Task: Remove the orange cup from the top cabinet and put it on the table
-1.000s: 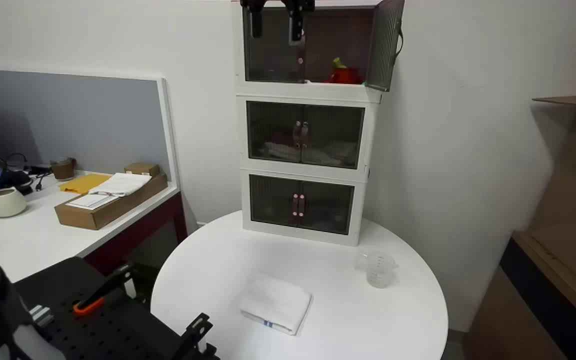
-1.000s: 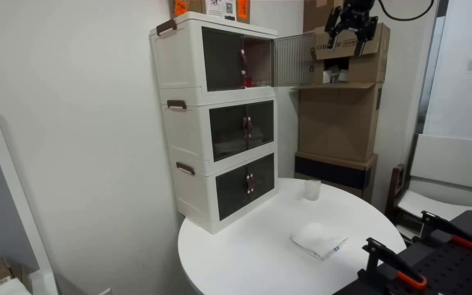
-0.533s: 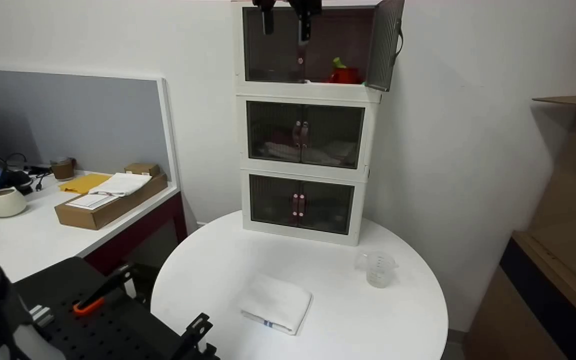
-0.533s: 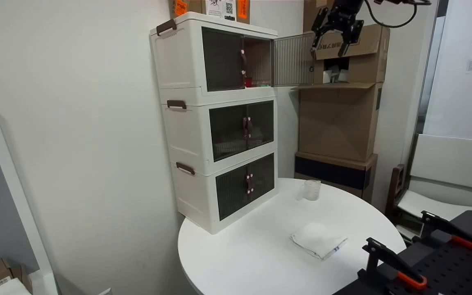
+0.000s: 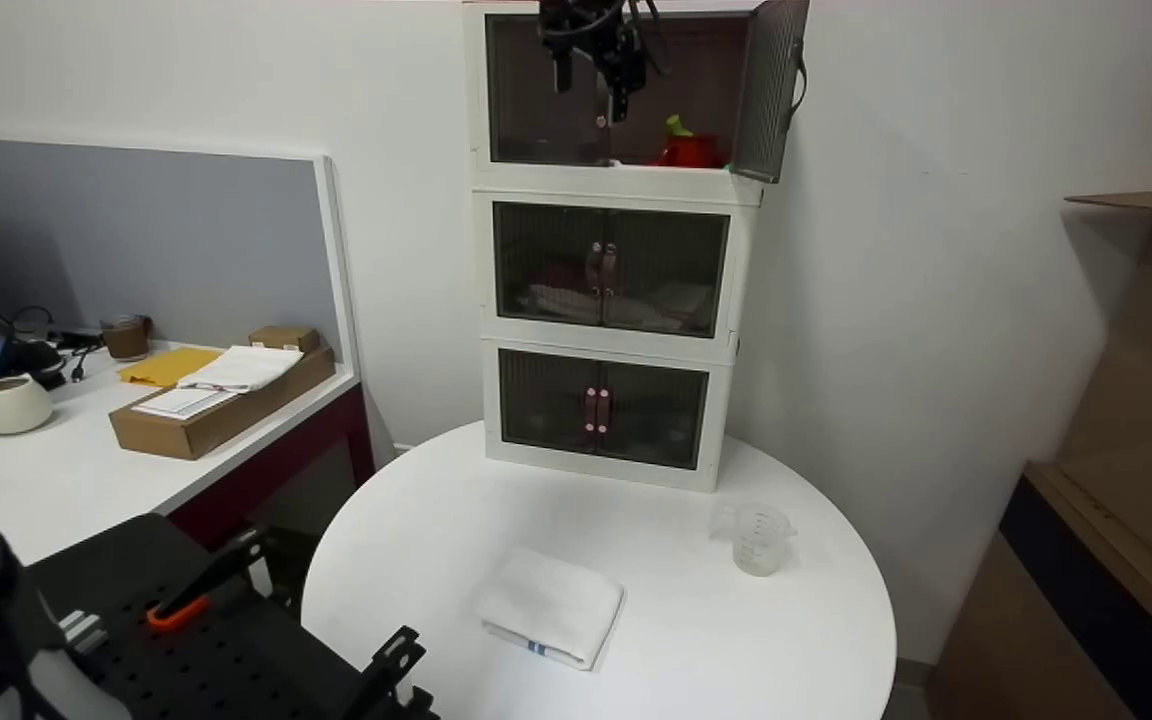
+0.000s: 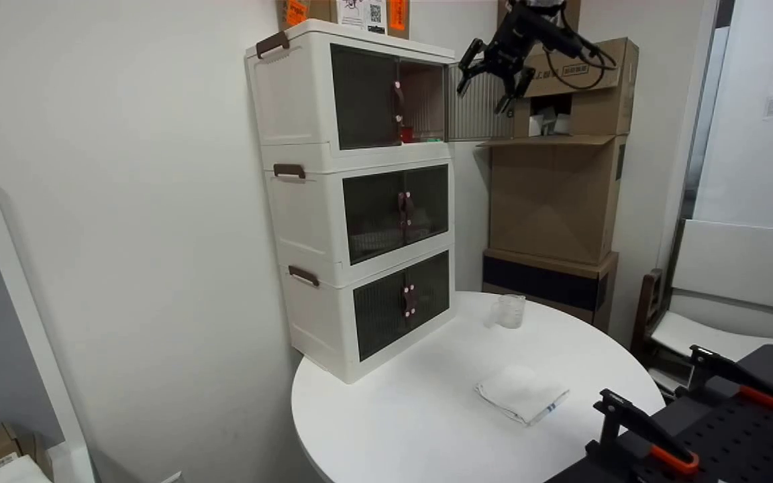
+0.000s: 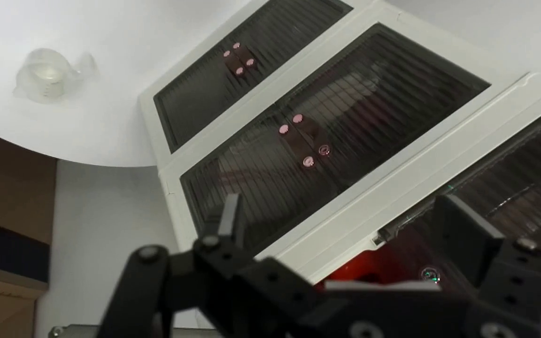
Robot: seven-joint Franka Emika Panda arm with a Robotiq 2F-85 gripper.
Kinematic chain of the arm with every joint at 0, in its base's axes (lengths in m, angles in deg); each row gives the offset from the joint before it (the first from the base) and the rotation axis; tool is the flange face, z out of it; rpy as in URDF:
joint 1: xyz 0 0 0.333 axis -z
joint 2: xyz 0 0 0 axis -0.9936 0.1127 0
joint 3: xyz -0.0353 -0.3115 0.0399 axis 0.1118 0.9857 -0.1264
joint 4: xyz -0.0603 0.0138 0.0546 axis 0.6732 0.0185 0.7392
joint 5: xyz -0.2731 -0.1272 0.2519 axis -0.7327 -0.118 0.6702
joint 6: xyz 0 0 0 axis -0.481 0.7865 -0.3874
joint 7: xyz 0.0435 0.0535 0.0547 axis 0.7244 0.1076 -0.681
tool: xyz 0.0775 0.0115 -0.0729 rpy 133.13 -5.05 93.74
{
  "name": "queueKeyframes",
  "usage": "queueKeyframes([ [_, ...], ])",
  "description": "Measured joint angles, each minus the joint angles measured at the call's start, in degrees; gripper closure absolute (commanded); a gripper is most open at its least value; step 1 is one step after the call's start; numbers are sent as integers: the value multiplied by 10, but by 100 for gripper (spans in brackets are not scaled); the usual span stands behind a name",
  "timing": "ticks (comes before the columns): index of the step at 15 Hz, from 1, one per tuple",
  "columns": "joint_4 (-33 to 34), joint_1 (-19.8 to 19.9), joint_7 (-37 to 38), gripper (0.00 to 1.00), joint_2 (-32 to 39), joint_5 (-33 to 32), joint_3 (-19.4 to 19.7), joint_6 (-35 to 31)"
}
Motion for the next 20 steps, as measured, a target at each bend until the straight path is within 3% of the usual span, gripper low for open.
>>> queueKeyframes([
  [8, 127, 13, 0, 0, 127, 57, -18, -33],
  [20, 283, 55, 6, 0, 272, 74, -70, -48],
])
